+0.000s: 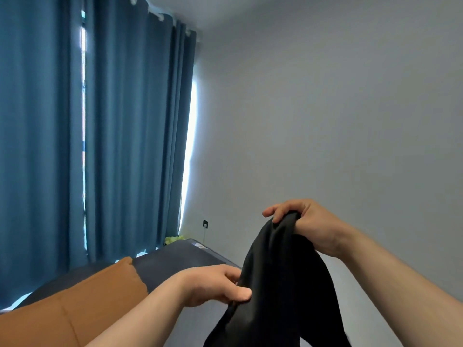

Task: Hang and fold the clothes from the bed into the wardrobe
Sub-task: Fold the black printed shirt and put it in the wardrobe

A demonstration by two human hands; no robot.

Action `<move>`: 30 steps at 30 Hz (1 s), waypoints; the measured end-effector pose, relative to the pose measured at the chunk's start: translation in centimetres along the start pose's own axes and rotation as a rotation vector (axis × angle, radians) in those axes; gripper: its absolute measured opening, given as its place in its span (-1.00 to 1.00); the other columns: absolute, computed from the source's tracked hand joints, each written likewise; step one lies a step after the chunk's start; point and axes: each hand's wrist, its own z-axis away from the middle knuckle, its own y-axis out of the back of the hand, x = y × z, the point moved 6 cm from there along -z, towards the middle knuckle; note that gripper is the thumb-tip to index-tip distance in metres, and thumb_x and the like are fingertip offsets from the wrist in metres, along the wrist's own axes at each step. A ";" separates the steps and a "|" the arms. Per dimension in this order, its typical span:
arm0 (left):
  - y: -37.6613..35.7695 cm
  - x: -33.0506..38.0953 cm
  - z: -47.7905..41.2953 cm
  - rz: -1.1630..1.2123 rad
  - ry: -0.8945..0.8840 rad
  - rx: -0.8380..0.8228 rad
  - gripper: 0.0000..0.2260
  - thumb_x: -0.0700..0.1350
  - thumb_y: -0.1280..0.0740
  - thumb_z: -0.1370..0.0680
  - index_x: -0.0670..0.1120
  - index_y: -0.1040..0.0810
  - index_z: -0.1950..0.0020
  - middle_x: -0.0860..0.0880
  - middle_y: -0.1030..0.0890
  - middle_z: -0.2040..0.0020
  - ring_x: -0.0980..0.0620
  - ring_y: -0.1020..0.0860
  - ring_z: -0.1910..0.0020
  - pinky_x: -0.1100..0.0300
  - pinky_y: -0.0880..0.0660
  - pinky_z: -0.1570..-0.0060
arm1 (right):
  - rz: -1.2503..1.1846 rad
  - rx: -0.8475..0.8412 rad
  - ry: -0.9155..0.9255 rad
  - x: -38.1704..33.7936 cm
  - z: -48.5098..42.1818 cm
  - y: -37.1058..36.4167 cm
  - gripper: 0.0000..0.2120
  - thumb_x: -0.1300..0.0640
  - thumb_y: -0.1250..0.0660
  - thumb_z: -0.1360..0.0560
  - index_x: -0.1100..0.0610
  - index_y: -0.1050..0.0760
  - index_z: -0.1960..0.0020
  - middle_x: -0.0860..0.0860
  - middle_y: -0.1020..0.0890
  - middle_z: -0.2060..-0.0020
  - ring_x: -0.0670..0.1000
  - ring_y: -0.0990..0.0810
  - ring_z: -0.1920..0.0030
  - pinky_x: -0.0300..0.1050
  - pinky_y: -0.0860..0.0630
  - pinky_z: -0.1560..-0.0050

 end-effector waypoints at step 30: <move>12.8 17.8 5.8 -0.223 -0.348 1.060 -0.83 -0.39 -0.27 -0.46 -0.12 -0.48 0.19 -0.08 -0.50 0.28 -0.04 -0.49 0.29 0.16 -0.47 0.32 | -0.130 -0.557 -0.316 4.1 1.2 0.3 -0.49 0.16 -0.44 -0.37 0.26 -0.46 -0.29 0.23 -0.58 -0.17 0.26 -0.55 -0.19 0.11 -0.49 -0.23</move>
